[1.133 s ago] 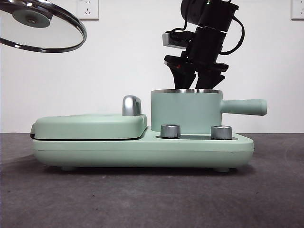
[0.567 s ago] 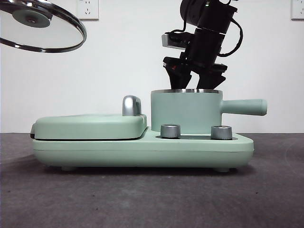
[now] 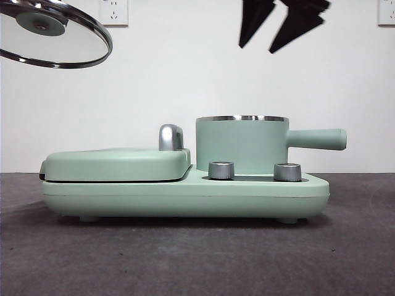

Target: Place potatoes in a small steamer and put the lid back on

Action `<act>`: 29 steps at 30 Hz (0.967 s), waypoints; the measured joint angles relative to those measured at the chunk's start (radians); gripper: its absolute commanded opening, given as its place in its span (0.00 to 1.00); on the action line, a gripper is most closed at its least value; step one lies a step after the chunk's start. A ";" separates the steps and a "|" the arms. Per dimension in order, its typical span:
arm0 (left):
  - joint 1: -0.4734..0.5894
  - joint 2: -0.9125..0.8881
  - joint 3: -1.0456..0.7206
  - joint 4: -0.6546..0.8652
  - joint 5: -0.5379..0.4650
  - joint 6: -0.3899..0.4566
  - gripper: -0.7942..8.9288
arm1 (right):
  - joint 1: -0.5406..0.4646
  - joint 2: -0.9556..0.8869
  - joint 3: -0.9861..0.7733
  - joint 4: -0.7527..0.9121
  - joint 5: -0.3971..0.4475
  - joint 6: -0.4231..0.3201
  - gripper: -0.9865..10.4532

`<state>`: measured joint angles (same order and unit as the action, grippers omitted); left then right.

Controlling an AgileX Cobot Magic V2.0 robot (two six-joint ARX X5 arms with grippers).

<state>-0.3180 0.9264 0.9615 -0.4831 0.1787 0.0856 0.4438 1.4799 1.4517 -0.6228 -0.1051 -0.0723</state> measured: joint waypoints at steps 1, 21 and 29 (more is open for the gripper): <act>0.000 0.000 0.000 0.000 0.000 0.000 0.10 | 0.000 -0.051 -0.077 0.033 -0.003 0.013 0.40; -0.110 0.143 0.000 0.208 0.003 0.000 0.10 | 0.067 -0.789 -0.636 0.138 -0.046 0.140 0.40; -0.198 0.297 0.000 0.409 0.003 -0.023 0.10 | 0.072 -0.838 -0.637 0.011 -0.045 0.148 0.40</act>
<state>-0.5156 1.2236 0.9615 -0.0746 0.1818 0.0628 0.5156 0.6422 0.8143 -0.6121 -0.1505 0.0761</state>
